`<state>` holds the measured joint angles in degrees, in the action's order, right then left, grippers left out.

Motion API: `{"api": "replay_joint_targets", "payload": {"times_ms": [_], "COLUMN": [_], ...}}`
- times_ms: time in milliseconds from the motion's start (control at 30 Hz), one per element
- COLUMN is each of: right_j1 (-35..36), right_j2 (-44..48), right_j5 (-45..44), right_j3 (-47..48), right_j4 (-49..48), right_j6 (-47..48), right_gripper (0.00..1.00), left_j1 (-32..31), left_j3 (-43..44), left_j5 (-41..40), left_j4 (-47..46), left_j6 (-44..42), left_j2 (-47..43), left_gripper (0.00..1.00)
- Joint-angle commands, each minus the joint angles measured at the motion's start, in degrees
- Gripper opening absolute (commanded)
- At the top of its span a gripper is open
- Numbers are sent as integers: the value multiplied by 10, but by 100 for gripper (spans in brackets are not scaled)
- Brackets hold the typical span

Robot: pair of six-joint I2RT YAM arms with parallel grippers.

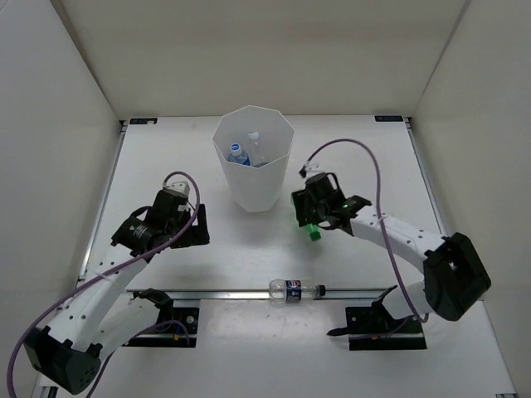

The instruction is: Put the plastic bottles in the bin

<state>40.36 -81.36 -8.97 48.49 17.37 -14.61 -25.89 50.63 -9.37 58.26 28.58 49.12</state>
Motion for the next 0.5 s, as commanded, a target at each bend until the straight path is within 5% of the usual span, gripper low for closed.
{"api": "replay_joint_targets", "payload": {"times_ms": [0,167,300,467], "right_j1": [-62,-109,-47,10], "right_j2": [76,89,-2,-126], "right_j5": [-16,-46,-91,-3], "right_j3": [76,248,425,578], "right_j4": [13,31,25,-1], "right_j6": [36,134,215,217], "right_gripper": [28,27,22,24], "left_j1": [-6,-12,-21,15], "left_j3": [-17,8,52,162], "left_j5": [38,63,73,34], "left_j4": [-49,-107,-133,-107], "left_j6": [-13,-35,-45,-76], "left_j2": [21,64,115,158], "left_gripper": [99,99,99,98]}}
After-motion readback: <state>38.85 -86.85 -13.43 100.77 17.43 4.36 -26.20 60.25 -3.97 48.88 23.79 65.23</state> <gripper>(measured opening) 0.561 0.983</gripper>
